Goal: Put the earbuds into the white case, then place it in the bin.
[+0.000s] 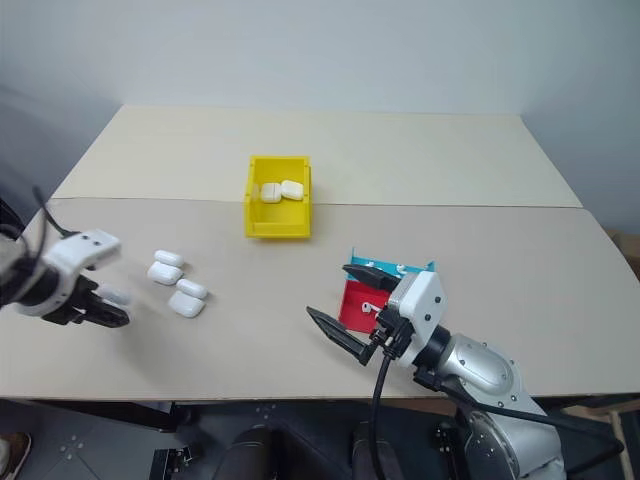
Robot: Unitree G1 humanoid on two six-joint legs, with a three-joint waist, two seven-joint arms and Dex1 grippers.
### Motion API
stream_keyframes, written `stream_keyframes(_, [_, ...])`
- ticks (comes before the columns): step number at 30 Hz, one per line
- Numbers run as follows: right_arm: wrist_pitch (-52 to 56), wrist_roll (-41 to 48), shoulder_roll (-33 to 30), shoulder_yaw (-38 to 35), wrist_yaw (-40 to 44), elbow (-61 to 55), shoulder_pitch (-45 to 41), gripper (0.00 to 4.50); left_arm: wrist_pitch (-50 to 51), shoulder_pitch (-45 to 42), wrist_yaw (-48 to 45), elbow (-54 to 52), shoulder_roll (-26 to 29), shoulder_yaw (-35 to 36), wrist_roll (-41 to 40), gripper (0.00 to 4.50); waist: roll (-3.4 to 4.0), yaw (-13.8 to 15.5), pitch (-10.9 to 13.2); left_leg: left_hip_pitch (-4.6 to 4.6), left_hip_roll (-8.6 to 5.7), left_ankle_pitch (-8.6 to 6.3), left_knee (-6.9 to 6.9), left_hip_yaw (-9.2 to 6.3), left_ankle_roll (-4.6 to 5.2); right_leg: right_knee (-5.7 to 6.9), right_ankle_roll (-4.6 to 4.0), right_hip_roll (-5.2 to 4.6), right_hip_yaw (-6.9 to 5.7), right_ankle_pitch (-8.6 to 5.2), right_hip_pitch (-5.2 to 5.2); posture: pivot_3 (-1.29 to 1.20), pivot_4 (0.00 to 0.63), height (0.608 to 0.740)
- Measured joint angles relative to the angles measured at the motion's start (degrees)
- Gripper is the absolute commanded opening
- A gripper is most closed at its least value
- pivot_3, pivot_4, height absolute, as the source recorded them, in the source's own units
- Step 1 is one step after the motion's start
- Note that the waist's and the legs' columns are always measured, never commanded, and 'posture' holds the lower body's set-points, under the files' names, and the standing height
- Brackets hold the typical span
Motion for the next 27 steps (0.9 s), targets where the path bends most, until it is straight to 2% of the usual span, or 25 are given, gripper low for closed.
stream_keyframes(3, [-0.01,0.86,-0.82,-0.71,1.19,1.34,-2.14,4.5,-4.97,3.74,0.89,-2.33,-5.7,12.69,-1.89,2.8,-0.01,0.73,-0.01,0.04,0.0,0.0,0.0,0.01,0.0,-0.03,-0.01,0.01,-0.02,0.01,0.06,0.0,0.15,0.74])
stream_keyframes(4, [0.0,0.96,-1.21,-1.2,1.43,1.85,-2.67,4.5,-6.59,4.18,2.39,-3.18,-9.63,17.25,-2.31,2.8,0.0,0.96,-0.01,0.07,-0.02,0.0,0.0,0.05,0.0,-0.03,0.0,-0.01,0.0,0.0,0.08,0.0,0.15,0.74])
stream_keyframes(6, [0.0,1.09,-1.61,-1.92,1.79,2.4,-3.9,4.5,-8.96,4.31,5.2,-4.76,-15.11,21.87,-2.9,2.8,-0.01,0.99,-0.01,0.02,-0.01,0.0,0.0,0.02,0.0,-0.05,0.0,0.01,-0.01,0.02,0.07,0.0,0.15,0.74])
stream_keyframes(10, [0.75,2.81,-3.83,-4.07,2.52,2.87,-4.88,4.5,-14.13,2.43,10.8,-5.97,-30.32,27.97,-5.52,2.8,-0.03,1.05,-0.02,-0.04,-0.06,0.01,0.05,-0.02,0.0,-0.04,0.03,-0.01,0.0,0.07,0.08,0.0,0.15,0.74])
stream_keyframes(11, [1.07,3.22,-4.79,-4.8,2.62,3.02,-5.15,4.5,-16.63,2.39,11.47,-6.61,-33.52,27.94,-5.91,2.8,-0.04,1.01,-0.03,-0.08,-0.06,0.0,0.1,-0.02,0.0,-0.05,0.05,-0.01,0.01,0.09,0.08,0.0,0.15,0.74])
stream_keyframes(17, [4.99,6.46,-12.1,-11.48,3.79,3.28,-5.43,4.5,-28.63,0.72,7.22,-6.91,-43.79,23.59,-9.38,2.8,-0.04,0.89,-0.04,-0.08,-0.11,0.0,0.13,-0.04,0.01,-0.06,0.06,-0.03,0.03,0.12,0.1,0.0,0.15,0.74])
stream_keyframes(20, [9.71,6.57,-19.51,-13.72,4.64,3.96,-5.74,4.5,-34.25,0.65,0.23,-5.2,-45.37,19.09,-9.9,2.8,-0.04,0.64,-0.05,-0.06,-0.11,0.0,0.13,-0.04,0.01,-0.06,0.06,-0.01,0.05,0.12,0.12,0.0,0.15,0.74])
stream_keyframes(24, [13.42,6.33,-27.17,-14.97,7.2,6.46,-7.33,4.5,-42.08,1.28,-10.39,-2.28,-47.24,17.37,-12.06,2.8,-0.02,0.11,-0.05,-0.06,-0.11,0.0,0.13,-0.06,0.03,-0.08,0.05,-0.01,0.05,0.11,0.11,0.0,0.15,0.74])
stream_keyframes(27, [13.94,3.66,-36.17,-12.9,12.8,8.98,-10.08,4.5,-49.27,1.53,-19.12,0.67,-47.11,14.8,-11.45,2.8,0.02,-0.06,-0.05,-0.04,-0.11,0.0,0.14,-0.04,0.03,-0.11,0.06,-0.02,0.05,0.12,0.14,0.0,0.15,0.74])
